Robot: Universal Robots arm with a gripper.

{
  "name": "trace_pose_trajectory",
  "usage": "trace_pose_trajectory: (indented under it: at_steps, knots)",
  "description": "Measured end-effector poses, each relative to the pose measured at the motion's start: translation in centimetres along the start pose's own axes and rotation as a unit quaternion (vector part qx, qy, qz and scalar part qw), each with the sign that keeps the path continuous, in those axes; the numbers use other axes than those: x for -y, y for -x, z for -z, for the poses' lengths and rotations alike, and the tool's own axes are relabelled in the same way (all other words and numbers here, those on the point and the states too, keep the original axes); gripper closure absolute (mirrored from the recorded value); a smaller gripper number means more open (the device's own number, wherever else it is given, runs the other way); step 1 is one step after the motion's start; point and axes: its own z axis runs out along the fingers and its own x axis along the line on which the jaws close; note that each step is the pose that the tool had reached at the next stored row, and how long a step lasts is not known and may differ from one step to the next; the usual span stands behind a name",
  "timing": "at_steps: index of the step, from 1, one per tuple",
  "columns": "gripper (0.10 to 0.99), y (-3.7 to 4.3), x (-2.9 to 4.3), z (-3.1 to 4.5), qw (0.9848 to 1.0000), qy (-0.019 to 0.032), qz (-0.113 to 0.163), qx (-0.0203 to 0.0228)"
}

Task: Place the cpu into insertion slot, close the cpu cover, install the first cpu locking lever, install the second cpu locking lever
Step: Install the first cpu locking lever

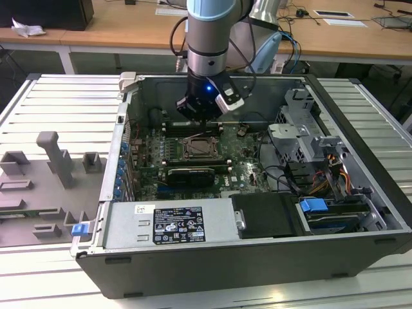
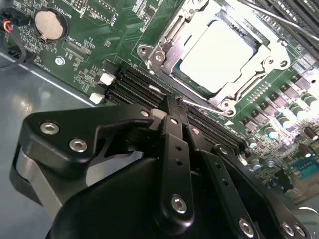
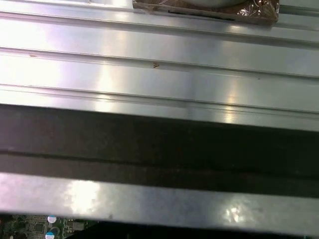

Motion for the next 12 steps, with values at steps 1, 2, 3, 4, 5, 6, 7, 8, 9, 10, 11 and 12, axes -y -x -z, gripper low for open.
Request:
trace_pose_trajectory:
  at_steps: [1,2,3,4,5,6,7,8,9,10,11,12]
  knots:
    - [0.980,0.04,0.01,-0.07,1.0000,0.0000,0.000,0.0000]
    - [0.980,0.08,0.02,-0.18,1.0000,0.0000,0.000,0.0000]
    - [0.980,0.15,0.04,-0.30,1.0000,0.0000,0.000,0.0000]
    - [0.980,0.22,0.05,-0.38,1.0000,0.0000,0.000,0.0000]
    - [0.980,0.37,0.08,-0.50,1.0000,0.0000,0.000,0.0000]
    - [0.980,0.46,0.09,-0.57,1.0000,-0.0001,0.000,0.0000]
    - [0.980,0.57,0.11,-0.68,1.0000,-0.0002,0.000,0.0000]
    - [0.980,0.57,0.11,-0.71,1.0000,-0.0004,0.000,0.0000]
    - [0.980,0.57,0.13,-0.72,1.0000,-0.0006,0.000,-0.0001]
    - [0.980,0.57,0.15,-0.74,1.0000,-0.0006,0.000,-0.0001]
    - [0.980,0.57,0.16,-0.77,1.0000,-0.0006,0.000,0.0000]
    - [0.980,0.57,0.17,-0.82,1.0000,-0.0006,0.000,0.0001]
